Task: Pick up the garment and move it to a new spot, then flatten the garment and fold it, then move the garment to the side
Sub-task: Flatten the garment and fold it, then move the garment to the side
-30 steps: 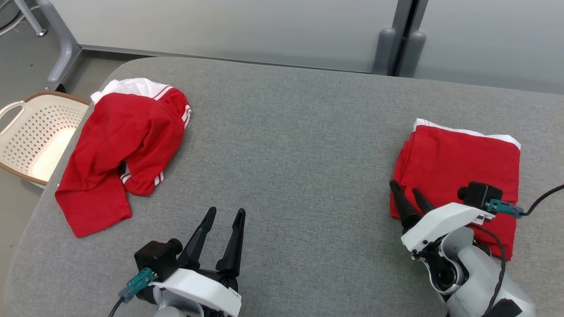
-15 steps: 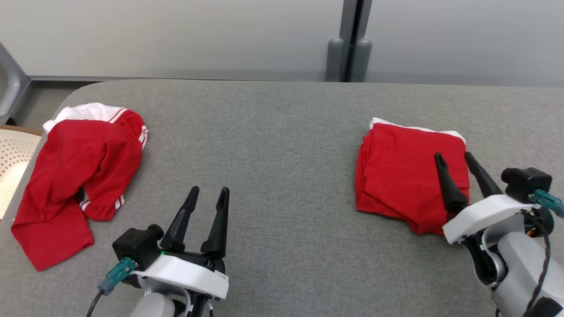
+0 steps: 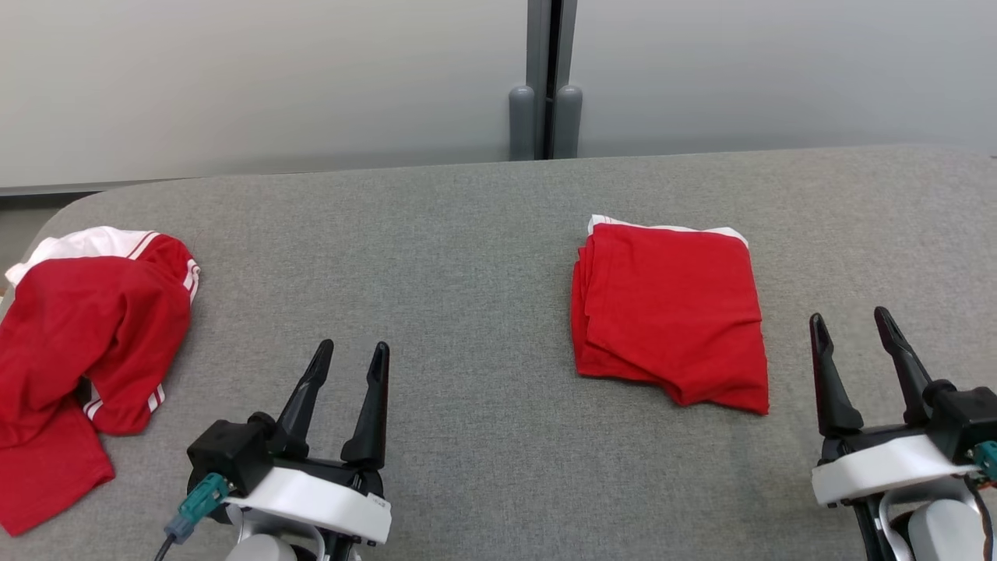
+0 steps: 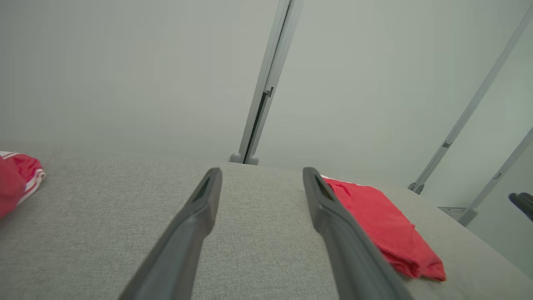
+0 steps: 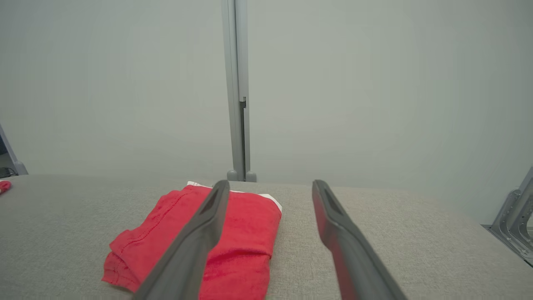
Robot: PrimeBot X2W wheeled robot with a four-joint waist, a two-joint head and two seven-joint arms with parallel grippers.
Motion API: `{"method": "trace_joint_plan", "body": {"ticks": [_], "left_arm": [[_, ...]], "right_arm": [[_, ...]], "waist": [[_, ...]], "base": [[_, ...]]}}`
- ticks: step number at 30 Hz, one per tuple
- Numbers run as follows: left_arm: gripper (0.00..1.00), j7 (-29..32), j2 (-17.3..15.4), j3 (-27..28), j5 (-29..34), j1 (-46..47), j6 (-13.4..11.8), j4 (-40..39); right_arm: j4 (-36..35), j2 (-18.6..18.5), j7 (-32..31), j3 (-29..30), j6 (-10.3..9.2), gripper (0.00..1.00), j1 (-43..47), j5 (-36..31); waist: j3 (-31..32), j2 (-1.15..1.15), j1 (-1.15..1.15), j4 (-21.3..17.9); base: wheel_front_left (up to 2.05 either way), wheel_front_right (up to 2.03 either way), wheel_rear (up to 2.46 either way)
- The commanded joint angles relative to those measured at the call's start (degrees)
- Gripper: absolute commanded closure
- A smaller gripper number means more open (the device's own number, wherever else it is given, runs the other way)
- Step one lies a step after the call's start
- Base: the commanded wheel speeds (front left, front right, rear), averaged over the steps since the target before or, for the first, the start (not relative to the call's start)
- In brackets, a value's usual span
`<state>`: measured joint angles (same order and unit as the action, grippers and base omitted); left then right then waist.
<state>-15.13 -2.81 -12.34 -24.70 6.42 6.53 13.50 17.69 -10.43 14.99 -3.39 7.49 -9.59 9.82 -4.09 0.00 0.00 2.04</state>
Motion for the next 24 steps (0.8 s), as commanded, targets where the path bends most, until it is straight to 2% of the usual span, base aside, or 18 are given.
{"method": "trace_joint_plan", "body": {"ticks": [1, 11, 18, 22, 24], "left_arm": [[0.0, -0.01, -0.18, 0.16, 0.63, -0.25, -0.17, -0.42], [0.0, -0.01, -0.19, 0.79, 4.19, -2.47, -3.61, -2.19], [0.0, -0.01, -0.2, -0.3, 3.36, -0.95, -3.09, -2.53], [0.0, -0.01, -0.19, -0.52, 2.96, -0.02, -2.61, -2.34], [0.0, -0.01, -0.19, -0.73, 3.03, 0.53, -2.47, -2.16]], "right_arm": [[-0.43, 0.28, 0.26, 0.53, 0.0, 0.0, 0.59, -0.49], [-2.8, 3.37, 0.18, 2.86, 0.0, 0.0, 3.71, -3.21], [-2.34, 3.94, 0.18, 3.98, 0.0, 0.0, 2.06, -2.27], [1.06, 3.63, 0.18, 4.15, 0.0, 0.0, -0.26, -2.05], [3.72, 4.35, -0.65, 3.96, 0.0, 0.0, -2.17, 0.66]], "waist": [[0.05, 0.0, 0.0, -0.22], [-0.04, 0.0, 0.0, -0.6], [-1.59, 0.0, 0.0, 0.78], [-3.56, 0.0, 0.0, 1.81], [-4.67, 0.0, 0.0, 2.38]], "base": [[0.0, 0.0, 0.0], [0.0, 0.0, 0.0], [0.0, 0.0, 0.0], [0.0, 0.0, 0.0], [0.0, 0.0, 0.0]]}}
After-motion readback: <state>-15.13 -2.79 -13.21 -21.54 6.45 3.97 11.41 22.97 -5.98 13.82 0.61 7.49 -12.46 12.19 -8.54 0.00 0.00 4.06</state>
